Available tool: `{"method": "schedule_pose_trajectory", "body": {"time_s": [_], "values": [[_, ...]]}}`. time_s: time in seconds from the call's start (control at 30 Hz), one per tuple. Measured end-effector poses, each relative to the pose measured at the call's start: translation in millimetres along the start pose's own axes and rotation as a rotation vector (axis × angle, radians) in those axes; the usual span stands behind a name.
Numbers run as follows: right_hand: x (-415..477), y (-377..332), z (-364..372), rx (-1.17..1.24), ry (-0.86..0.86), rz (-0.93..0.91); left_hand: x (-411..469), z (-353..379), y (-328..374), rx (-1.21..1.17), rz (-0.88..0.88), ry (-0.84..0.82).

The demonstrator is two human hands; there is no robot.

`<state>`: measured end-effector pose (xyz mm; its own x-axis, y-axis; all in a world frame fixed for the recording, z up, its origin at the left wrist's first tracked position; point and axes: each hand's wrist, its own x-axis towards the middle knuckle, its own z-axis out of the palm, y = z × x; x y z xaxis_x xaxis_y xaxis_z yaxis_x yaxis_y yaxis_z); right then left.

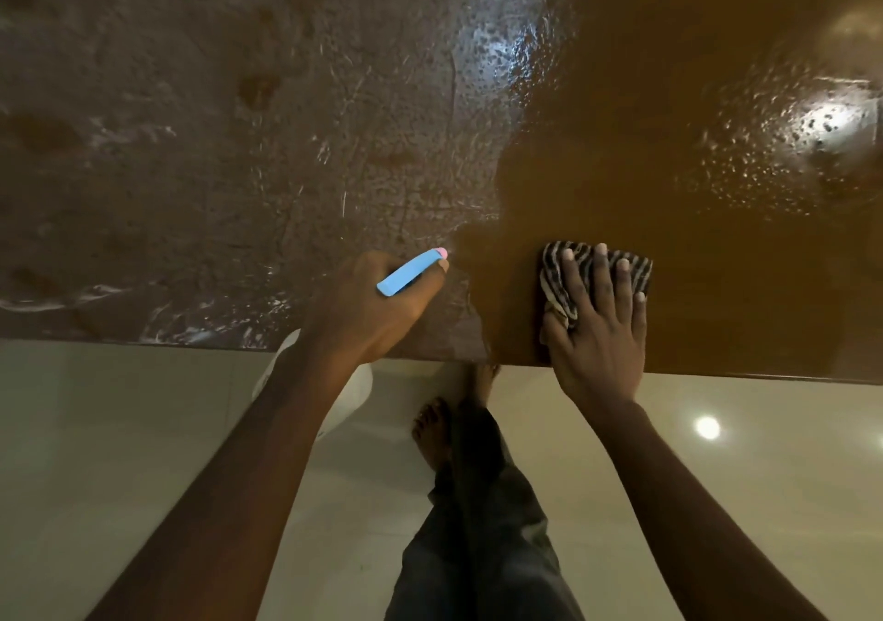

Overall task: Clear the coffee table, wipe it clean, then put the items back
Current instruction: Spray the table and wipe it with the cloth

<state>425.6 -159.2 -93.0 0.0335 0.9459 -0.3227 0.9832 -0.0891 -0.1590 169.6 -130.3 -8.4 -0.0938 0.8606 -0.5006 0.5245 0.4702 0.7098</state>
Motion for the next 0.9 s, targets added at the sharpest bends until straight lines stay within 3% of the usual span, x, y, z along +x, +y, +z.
{"method": "schedule_pose_trajectory", "body": {"time_s": [0.27,0.43,0.53,0.6,0.77,0.9], "values": [[84.8,-71.2,-17.5,0.036,0.019,0.032,18.2,-15.4,8.8,-0.145,0.031,0.158],[76.8,-133.2,1.7,-0.043,0.024,-0.369,27.8,-26.6,8.9,-0.217,0.015,0.234],[55.0,-106.3,9.5,-0.123,-0.013,-0.592,30.9,-32.1,11.9,-0.204,0.035,0.249],[53.1,-73.3,4.0,-0.155,-0.032,-0.642,34.0,-33.4,16.9,-0.208,0.019,0.252],[100.9,-16.2,-28.9,-0.155,-0.01,-0.425,49.2,-35.5,33.6,-0.195,-0.032,0.233],[159.0,-48.7,-45.4,-0.05,0.031,-0.17,60.7,-37.9,39.4,-0.218,-0.085,0.225]]}}
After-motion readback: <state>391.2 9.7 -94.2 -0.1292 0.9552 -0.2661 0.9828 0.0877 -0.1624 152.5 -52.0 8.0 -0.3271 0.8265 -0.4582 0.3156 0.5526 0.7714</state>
